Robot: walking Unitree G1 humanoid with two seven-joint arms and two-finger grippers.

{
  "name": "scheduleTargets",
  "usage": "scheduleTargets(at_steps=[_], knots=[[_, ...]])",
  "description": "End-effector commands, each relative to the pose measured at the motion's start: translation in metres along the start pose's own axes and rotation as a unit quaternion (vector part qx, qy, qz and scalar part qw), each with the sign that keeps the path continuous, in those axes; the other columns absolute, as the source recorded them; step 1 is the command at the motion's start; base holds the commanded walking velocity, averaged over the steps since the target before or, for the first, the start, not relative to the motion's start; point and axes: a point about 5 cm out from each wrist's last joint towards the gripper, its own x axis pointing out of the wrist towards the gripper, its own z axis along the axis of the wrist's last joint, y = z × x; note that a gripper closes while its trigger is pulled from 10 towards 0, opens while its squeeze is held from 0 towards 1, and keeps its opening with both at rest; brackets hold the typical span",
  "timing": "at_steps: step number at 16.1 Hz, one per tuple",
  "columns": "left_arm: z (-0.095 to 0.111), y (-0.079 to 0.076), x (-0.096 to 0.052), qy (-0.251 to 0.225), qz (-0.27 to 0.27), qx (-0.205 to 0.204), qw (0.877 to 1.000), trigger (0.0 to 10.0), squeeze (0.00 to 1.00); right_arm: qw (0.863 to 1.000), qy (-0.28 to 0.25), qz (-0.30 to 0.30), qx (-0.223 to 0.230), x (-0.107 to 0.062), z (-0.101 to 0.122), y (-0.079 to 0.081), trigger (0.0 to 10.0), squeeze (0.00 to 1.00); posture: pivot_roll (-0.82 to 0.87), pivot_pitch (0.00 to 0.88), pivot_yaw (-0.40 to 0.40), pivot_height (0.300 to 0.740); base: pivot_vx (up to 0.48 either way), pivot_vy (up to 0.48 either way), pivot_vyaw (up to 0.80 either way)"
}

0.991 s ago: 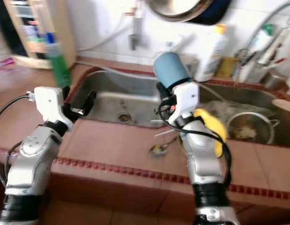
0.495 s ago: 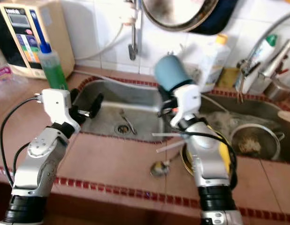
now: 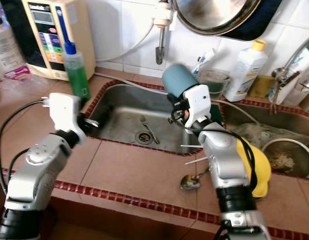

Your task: Kitchen organization

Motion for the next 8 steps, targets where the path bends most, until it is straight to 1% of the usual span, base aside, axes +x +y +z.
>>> scheduleTargets(at_steps=[1, 2, 3, 4, 5, 7, 8], knots=[[0.004, -0.006, -0.002, 0.005, -0.02, 0.004, 1.0, 10.0, 0.0, 1.0, -0.01, -0.009, -0.002, 0.0, 0.009, -0.013, 10.0, 0.0, -0.09, 0.047, -0.043, 0.74, 0.0, 0.0, 0.0], [0.009, -0.014, -0.006, 0.005, -0.044, 0.019, 0.999, 10.0, 0.0, 1.0, -0.009, -0.012, 0.005, 0.004, 0.012, -0.02, 10.0, 0.0, -0.08, 0.075, -0.042, 0.74, 0.0, 0.0, 0.0], [0.011, -0.019, -0.008, 0.003, -0.06, 0.022, 0.998, 10.0, 0.0, 1.0, -0.008, -0.007, 0.009, 0.007, 0.012, -0.022, 10.0, 0.0, -0.08, 0.1, -0.044, 0.74, 0.0, 0.0, 0.0], [0.012, -0.023, -0.01, 0.001, -0.073, 0.028, 0.997, 10.0, 0.0, 1.0, -0.005, -0.002, 0.011, 0.009, 0.012, -0.023, 10.0, 0.0, -0.07, 0.108, -0.044, 0.74, 0.0, 0.0, 0.0], [0.009, -0.028, -0.013, 0.013, -0.088, 0.038, 0.995, 10.0, 0.0, 1.0, 0.0, 0.01, 0.013, 0.014, 0.011, -0.024, 10.0, 0.0, -0.07, 0.119, -0.045, 0.74, 0.0, 0.0, 0.0], [0.008, -0.039, -0.017, 0.024, -0.114, 0.037, 0.992, 10.0, 0.0, 0.999, 0.015, 0.04, 0.03, 0.022, 0.009, -0.022, 10.0, 0.0, -0.06, 0.135, -0.046, 0.74, 0.0, 0.0, 0.0], [0.007, -0.041, -0.018, 0.025, -0.12, 0.039, 0.992, 10.0, 0.0, 0.998, 0.019, 0.048, 0.024, 0.024, 0.008, -0.022, 10.0, 0.0, -0.06, 0.142, -0.047, 0.74, 0.0, 0.0, 0.0]])
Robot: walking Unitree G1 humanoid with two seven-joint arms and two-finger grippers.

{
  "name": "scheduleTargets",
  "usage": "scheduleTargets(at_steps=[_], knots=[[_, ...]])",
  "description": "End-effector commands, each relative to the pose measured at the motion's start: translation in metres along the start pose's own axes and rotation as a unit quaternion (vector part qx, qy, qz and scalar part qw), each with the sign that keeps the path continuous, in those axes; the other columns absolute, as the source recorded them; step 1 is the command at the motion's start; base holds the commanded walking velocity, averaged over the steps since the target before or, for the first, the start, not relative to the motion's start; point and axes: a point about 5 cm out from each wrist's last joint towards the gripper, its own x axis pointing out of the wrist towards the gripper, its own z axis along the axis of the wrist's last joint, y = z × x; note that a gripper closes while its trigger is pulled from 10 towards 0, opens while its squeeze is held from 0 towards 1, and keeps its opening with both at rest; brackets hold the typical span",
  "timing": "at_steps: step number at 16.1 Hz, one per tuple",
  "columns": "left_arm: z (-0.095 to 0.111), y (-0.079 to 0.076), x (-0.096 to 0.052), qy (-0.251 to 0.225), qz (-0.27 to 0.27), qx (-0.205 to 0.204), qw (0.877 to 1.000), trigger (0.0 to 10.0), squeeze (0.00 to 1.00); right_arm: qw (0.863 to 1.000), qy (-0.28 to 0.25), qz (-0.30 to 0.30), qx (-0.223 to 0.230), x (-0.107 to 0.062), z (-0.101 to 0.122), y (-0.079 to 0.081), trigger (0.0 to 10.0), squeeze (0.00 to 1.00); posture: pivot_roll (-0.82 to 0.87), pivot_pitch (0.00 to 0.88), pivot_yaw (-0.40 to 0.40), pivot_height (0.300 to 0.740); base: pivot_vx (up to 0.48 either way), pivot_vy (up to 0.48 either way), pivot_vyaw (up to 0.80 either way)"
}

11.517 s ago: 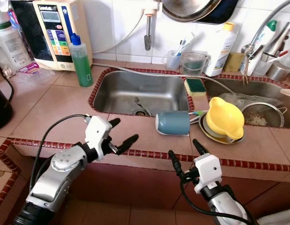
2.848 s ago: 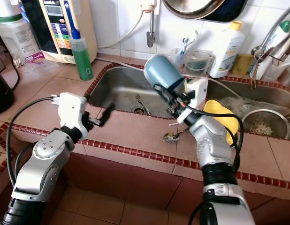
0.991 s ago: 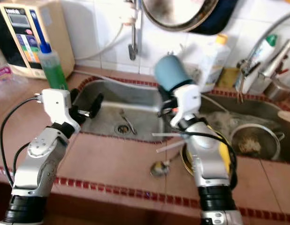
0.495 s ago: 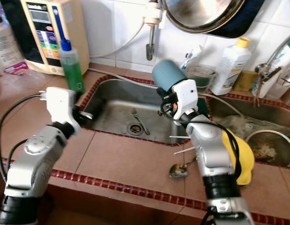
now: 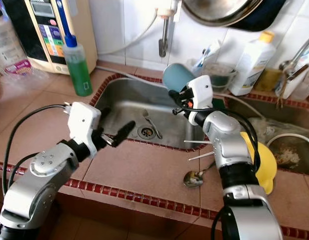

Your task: Kitchen organization

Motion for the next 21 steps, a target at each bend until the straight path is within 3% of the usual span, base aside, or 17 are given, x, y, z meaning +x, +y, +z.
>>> scheduleTargets(at_steps=[1, 5, 9, 21], knots=[[0.003, -0.007, -0.001, 0.002, -0.016, 0.003, 1.0, 10.0, 0.0, 1.0, -0.012, 0.013, 0.001, 0.004, 0.008, -0.002, 10.0, 0.0, -0.06, 0.146, -0.047, 0.74, 0.0, 0.0, 0.0], [0.006, -0.012, -0.001, 0.005, -0.016, 0.004, 1.0, 10.0, 0.0, 0.996, -0.017, 0.071, 0.041, 0.014, 0.009, 0.004, 10.0, 0.0, -0.04, 0.171, -0.055, 0.74, 0.0, 0.0, 0.0], [0.012, -0.013, 0.001, 0.004, -0.018, 0.003, 1.0, 10.0, 0.0, 0.984, -0.004, 0.165, 0.069, 0.022, 0.013, 0.015, 10.0, 0.0, -0.03, 0.212, -0.068, 0.74, 0.0, 0.0, 0.0], [0.018, -0.017, 0.004, -0.006, -0.011, -0.01, 1.0, 10.0, 0.0, 0.97, 0.043, 0.196, 0.138, 0.029, -0.006, 0.024, 10.0, 0.0, -0.03, 0.227, -0.084, 0.74, 0.0, 0.0, 0.0]])
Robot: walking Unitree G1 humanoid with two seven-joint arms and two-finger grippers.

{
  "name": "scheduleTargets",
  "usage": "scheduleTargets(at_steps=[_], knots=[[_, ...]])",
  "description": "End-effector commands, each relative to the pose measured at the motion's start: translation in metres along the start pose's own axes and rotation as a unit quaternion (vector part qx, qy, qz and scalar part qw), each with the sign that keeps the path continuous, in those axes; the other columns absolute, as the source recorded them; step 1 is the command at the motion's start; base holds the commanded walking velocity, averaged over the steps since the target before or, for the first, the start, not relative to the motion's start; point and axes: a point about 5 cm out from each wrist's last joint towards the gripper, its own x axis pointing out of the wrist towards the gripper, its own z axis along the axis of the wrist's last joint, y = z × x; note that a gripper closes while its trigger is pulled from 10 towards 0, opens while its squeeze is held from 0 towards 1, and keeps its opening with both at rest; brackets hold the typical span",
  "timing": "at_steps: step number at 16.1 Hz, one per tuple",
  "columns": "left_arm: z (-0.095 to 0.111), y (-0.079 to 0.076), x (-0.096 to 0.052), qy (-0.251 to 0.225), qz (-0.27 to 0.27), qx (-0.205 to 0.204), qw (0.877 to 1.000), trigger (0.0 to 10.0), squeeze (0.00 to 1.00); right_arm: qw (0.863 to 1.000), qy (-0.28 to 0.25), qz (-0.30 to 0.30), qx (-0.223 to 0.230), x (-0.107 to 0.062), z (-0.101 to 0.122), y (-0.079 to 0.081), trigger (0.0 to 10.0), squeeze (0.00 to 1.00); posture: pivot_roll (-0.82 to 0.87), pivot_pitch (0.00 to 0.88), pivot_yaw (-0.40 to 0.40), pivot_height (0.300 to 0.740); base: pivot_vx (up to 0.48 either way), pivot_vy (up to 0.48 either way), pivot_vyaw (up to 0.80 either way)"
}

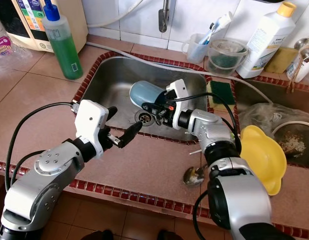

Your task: Kitchen organization

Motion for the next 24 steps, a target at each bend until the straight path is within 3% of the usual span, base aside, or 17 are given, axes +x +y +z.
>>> scheduleTargets(at_steps=[1, 5, 6, 9, 10, 11, 20, 24], knots=[[0.008, -0.003, -0.001, -0.014, -0.001, 0.003, 1.0, 10.0, 0.0, 1.0, -0.005, 0.007, 0.005, -0.001, 0.005, -0.001, 10.0, 0.0, -0.03, 0.226, -0.086, 0.74, 0.0, 0.0, 0.0], [0.008, -0.005, -0.001, -0.015, -0.005, 0.003, 1.0, 10.0, 0.0, 1.0, -0.001, 0.006, 0.006, -0.001, 0.003, -0.001, 10.0, 0.0, -0.03, 0.219, -0.093, 0.74, 0.0, 0.0, 0.0], [0.008, -0.006, -0.001, -0.015, -0.004, 0.003, 1.0, 10.0, 0.0, 1.0, -0.001, 0.006, 0.006, -0.001, 0.003, -0.001, 10.0, 0.33, -0.03, 0.217, -0.094, 0.74, 0.0, 0.0, 0.0], [0.008, -0.006, -0.002, -0.015, -0.003, 0.003, 1.0, 10.0, 0.0, 1.0, 0.003, 0.003, 0.003, 0.001, 0.002, -0.001, 10.0, 0.31, -0.03, 0.212, -0.095, 0.74, 0.0, 0.0, 0.0], [0.008, -0.006, -0.002, -0.017, -0.003, 0.0, 1.0, 10.0, 0.0, 1.0, 0.006, 0.003, 0.005, 0.001, 0.001, -0.001, 10.0, 0.35, -0.02, 0.209, -0.096, 0.74, 0.0, 0.0, 0.0], [0.009, -0.006, -0.003, -0.017, -0.003, -0.002, 1.0, 10.0, 0.0, 1.0, 0.005, 0.005, 0.009, 0.001, 0.001, -0.001, 10.0, 1.0, -0.02, 0.209, -0.096, 0.74, 0.0, 0.0, 0.0], [0.007, -0.005, -0.005, -0.011, 0.001, -0.001, 1.0, 10.0, 0.0, 1.0, -0.005, 0.002, 0.009, 0.002, 0.005, -0.001, 10.0, 1.0, -0.02, 0.219, -0.095, 0.74, 0.0, 0.0, 0.0], [0.007, -0.001, -0.004, -0.014, 0.01, 0.003, 1.0, 10.0, 0.0, 0.998, -0.054, -0.024, -0.015, 0.001, 0.021, -0.005, 10.0, 1.0, -0.02, 0.212, -0.098, 0.74, 0.0, 0.0, 0.0]])
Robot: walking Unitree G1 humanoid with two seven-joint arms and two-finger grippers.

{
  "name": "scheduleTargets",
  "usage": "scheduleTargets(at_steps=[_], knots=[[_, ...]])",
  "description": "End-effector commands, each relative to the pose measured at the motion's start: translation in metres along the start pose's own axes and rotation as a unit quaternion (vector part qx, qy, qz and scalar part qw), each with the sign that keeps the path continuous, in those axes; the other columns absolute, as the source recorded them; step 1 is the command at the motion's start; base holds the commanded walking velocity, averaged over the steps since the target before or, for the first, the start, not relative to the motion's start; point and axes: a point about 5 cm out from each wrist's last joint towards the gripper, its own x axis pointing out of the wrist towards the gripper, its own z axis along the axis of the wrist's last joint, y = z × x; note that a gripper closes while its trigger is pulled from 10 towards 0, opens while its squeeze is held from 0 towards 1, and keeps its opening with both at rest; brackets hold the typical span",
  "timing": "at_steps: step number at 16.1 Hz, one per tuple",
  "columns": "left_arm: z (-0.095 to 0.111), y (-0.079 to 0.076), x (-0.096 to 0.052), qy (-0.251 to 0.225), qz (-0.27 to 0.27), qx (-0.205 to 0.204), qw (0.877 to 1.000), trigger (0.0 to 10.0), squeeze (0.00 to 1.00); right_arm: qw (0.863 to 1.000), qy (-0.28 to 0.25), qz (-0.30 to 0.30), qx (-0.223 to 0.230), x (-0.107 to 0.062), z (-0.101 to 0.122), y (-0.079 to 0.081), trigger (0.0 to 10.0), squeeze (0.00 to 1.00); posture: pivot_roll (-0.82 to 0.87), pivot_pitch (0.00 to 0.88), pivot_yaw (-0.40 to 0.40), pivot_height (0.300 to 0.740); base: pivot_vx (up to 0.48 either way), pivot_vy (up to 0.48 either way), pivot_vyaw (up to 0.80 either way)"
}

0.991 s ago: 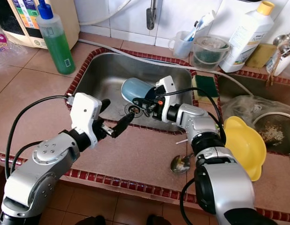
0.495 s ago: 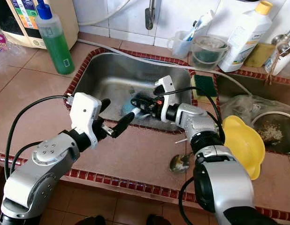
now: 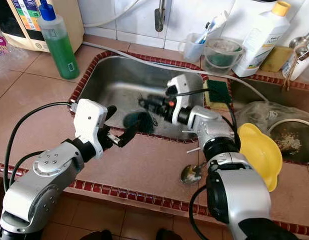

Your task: Kitchen organization

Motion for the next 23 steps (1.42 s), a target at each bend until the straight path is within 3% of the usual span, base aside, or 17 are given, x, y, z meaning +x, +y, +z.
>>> scheduleTargets(at_steps=[1, 5, 9, 11, 12, 13, 14, 16, 19, 23], knots=[[0.004, 0.001, -0.001, -0.011, 0.003, 0.006, 1.0, 10.0, 0.0, 0.999, -0.026, -0.01, -0.016, -0.001, 0.012, -0.002, 10.0, 1.0, -0.02, 0.205, -0.097, 0.74, 0.0, 0.0, 0.0], [0.01, 0.02, 0.003, -0.027, 0.043, 0.015, 0.999, 10.0, 0.0, 0.989, -0.133, -0.053, -0.044, -0.009, 0.044, -0.008, 10.0, 1.0, -0.02, 0.173, -0.089, 0.74, 0.0, 0.0, 0.0], [0.014, 0.025, 0.007, -0.044, 0.055, 0.02, 0.997, 10.0, 0.0, 0.977, -0.194, -0.076, -0.057, -0.018, 0.061, -0.009, 10.0, 1.0, -0.03, 0.149, -0.084, 0.74, 0.0, 0.0, 0.0], [0.016, 0.03, 0.011, -0.054, 0.07, 0.018, 0.996, 10.0, 0.0, 0.965, -0.223, -0.114, -0.079, -0.024, 0.068, -0.009, 10.0, 1.0, -0.03, 0.133, -0.08, 0.74, 0.0, 0.0, 0.0], [0.017, 0.033, 0.013, -0.061, 0.081, 0.022, 0.995, 10.0, 0.0, 0.96, -0.234, -0.129, -0.089, -0.028, 0.071, -0.009, 10.0, 0.94, -0.03, 0.124, -0.079, 0.74, 0.0, 0.0, 0.0], [0.018, 0.036, 0.015, -0.066, 0.089, 0.02, 0.994, 10.0, 0.0, 0.956, -0.243, -0.136, -0.092, -0.03, 0.073, -0.009, 10.0, 0.26, -0.04, 0.116, -0.077, 0.74, 0.0, 0.0, 0.0], [0.017, 0.038, 0.015, -0.07, 0.096, 0.017, 0.993, 10.0, 0.0, 0.954, -0.246, -0.141, -0.096, -0.031, 0.074, -0.008, 10.0, 0.0, -0.04, 0.112, -0.072, 0.74, 0.0, 0.0, 0.0], [0.018, 0.046, 0.016, -0.097, 0.125, 0.044, 0.986, 10.0, 0.0, 0.947, -0.25, -0.165, -0.115, -0.035, 0.074, -0.005, 10.0, 0.0, -0.05, 0.096, -0.069, 0.74, 0.0, 0.0, 0.0], [0.01, 0.054, 0.019, -0.099, 0.132, -0.015, 0.986, 10.0, 0.0, 0.937, -0.251, -0.193, -0.145, -0.043, 0.07, 0.001, 10.0, 0.0, -0.07, 0.06, -0.05, 0.74, 0.0, 0.0, 0.0], [0.009, 0.065, 0.02, -0.116, 0.158, -0.015, 0.981, 10.0, 0.0, 0.931, -0.246, -0.224, -0.151, -0.055, 0.06, 0.007, 10.0, 0.0, -0.07, 0.033, -0.044, 0.74, 0.0, 0.0, 0.0]])
